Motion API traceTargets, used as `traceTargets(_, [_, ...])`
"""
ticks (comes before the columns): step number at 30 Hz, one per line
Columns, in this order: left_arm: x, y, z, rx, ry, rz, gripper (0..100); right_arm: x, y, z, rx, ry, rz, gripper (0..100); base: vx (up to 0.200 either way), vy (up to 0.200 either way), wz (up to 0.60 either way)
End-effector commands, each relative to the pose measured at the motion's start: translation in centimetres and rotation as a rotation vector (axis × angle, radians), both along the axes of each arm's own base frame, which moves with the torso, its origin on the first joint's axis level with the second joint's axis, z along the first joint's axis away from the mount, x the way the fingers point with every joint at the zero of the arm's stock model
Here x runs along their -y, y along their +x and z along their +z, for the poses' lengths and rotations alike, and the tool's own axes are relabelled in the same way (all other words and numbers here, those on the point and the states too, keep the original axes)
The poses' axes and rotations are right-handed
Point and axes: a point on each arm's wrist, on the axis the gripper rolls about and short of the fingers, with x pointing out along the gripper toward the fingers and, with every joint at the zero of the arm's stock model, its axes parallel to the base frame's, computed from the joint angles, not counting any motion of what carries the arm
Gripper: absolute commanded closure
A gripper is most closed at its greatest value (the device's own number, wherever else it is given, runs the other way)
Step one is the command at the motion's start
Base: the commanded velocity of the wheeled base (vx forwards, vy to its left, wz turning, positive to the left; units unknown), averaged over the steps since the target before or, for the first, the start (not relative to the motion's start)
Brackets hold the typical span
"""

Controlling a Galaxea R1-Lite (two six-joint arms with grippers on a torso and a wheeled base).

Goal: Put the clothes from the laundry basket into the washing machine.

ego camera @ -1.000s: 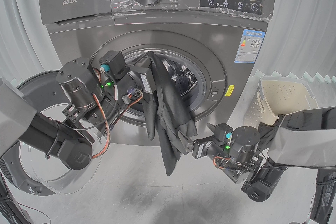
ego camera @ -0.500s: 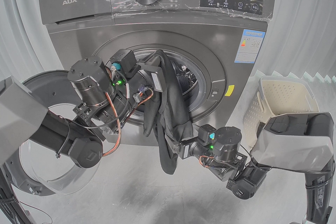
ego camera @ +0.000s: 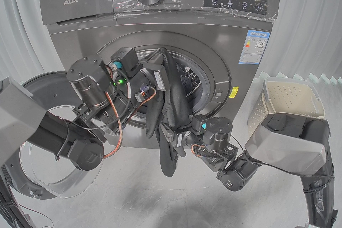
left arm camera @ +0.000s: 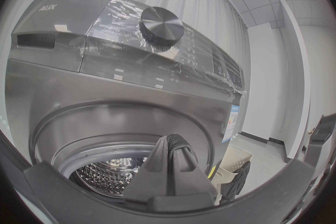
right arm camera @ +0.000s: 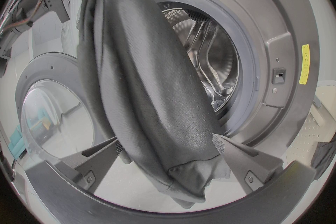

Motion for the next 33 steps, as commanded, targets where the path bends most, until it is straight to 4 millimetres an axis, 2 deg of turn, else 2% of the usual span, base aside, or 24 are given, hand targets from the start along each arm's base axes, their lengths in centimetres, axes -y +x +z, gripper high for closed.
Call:
traceTargets(1, [-0.8,-1.1,1.8,0.035,-0.027,-0.001,100,-0.7,1.2,-0.9,0.013,0.009,-0.008,0,0.0,0.0,0.0])
traceTargets(6, [-1.8,-2.6,3.1,0.051,-0.039,-0.002,100,-0.6,1.7,-0.6,0.02,0.017,-0.017,0,0.0,0.0,0.0])
traceTargets(13, [-1.8,-4.6,2.4,0.022,-0.017,-0.038,100,-1.0,2.5,-0.1,0.052,0.042,-0.02,0,0.0,0.0,0.0])
traceTargets(20, [-1.2,-4.8,2.2,0.018,-0.014,-0.055,100,-2.3,3.4,-0.1,0.062,0.047,-0.002,0,0.0,0.0,0.0])
traceTargets(29, [-1.5,-4.8,1.9,0.008,-0.004,-0.05,100,-2.4,4.0,-0.8,0.071,0.054,-0.015,0,0.0,0.0,0.0])
traceTargets(30, [-1.5,-4.8,1.8,0.006,-0.005,-0.049,100,-2.3,4.1,-0.7,0.072,0.055,-0.018,100,0.0,0.0,0.0])
traceTargets(33, [-1.7,-4.8,1.6,-0.002,0.003,-0.045,100,-2.2,4.1,-0.6,0.073,0.056,-0.022,100,0.0,0.0,0.0])
